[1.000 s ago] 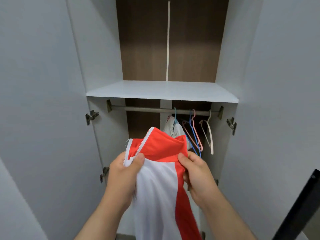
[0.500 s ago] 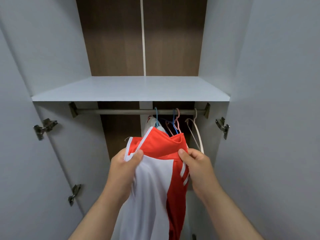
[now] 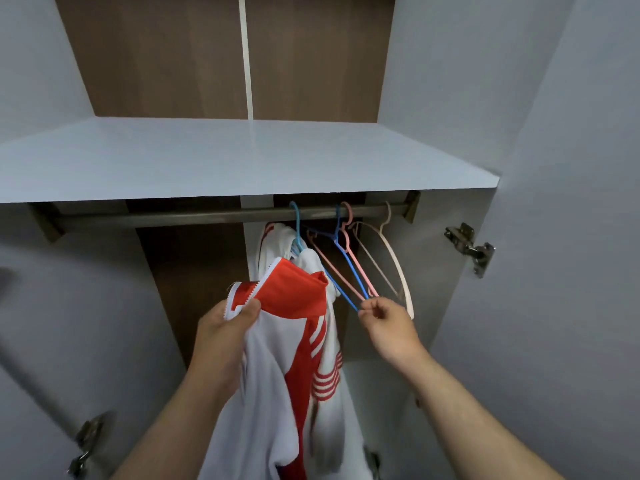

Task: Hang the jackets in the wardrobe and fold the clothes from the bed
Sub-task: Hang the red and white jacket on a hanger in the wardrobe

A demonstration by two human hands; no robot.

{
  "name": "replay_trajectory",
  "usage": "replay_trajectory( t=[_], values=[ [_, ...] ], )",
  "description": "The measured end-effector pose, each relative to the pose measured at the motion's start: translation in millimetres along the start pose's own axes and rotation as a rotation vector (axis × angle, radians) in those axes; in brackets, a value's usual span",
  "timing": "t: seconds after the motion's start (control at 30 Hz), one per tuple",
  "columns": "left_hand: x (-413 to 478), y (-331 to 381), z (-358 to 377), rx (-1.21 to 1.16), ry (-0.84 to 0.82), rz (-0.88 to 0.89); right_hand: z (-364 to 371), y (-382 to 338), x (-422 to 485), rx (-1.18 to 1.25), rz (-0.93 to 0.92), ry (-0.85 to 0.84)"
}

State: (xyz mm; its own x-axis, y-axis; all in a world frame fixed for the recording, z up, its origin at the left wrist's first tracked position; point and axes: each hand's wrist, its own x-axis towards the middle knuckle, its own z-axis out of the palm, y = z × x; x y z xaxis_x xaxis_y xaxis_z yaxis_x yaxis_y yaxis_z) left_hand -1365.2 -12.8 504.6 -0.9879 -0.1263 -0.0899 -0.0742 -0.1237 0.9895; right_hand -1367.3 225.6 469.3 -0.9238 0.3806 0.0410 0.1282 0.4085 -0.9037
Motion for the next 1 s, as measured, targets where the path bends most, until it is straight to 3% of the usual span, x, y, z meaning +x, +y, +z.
replay_trajectory(
  t=[0.13, 0.33, 0.63, 0.83, 1.0],
  values=[
    [22, -5, 6, 0.084, -0.046, 0.001, -4, 15, 23, -0.339, -0.036, 0.040],
    [47, -3, 7, 0.131, -0.052, -0.012, 5, 13, 58, -0.554, -0.049, -0.040],
    [72, 0, 24, 0.057, -0.010, -0.025, 20, 25, 99, -0.564, 0.031, 0.017],
    [78, -5, 29, 0.030, -0.009, -0.021, 31, 45, 100, -0.447, 0.050, -0.026],
    [86, -8, 28, 0.035, -0.010, -0.033, 33, 40, 97, -0.379, -0.017, 0.039]
  ],
)
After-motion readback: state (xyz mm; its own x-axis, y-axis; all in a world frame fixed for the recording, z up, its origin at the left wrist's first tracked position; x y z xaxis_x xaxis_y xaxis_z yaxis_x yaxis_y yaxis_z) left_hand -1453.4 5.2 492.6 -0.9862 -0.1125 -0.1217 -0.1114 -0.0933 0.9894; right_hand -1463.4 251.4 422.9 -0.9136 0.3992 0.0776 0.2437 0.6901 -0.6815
